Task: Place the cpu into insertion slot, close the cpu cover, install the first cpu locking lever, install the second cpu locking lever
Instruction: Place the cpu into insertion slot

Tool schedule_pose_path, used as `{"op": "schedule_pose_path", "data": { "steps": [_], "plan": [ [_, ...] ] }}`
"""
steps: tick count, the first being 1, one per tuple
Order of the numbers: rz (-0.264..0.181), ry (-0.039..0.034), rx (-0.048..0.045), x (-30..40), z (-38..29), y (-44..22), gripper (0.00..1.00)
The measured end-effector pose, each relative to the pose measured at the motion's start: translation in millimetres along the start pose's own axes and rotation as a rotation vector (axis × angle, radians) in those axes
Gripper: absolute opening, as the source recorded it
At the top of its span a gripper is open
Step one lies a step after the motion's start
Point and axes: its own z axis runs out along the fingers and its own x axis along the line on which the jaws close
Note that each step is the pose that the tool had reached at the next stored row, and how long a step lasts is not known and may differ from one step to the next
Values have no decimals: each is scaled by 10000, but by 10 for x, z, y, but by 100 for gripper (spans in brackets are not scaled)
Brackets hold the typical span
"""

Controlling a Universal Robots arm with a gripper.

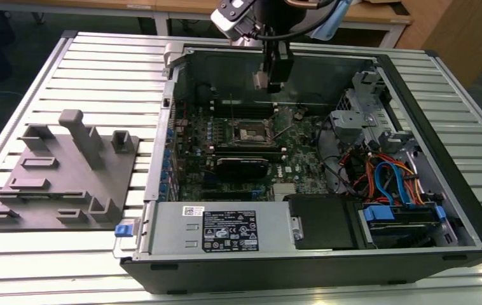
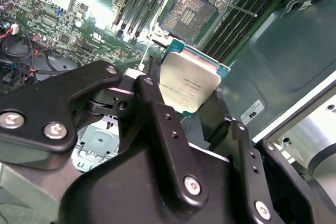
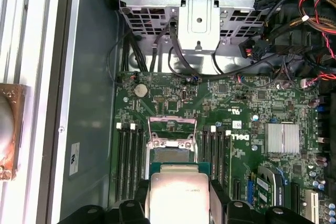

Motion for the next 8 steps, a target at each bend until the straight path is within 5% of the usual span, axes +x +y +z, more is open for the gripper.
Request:
{"op": "schedule_pose_path", "data": {
  "steps": [8],
  "plan": [
    [0,0,0,-1,26,-2,54]
  ]
}}
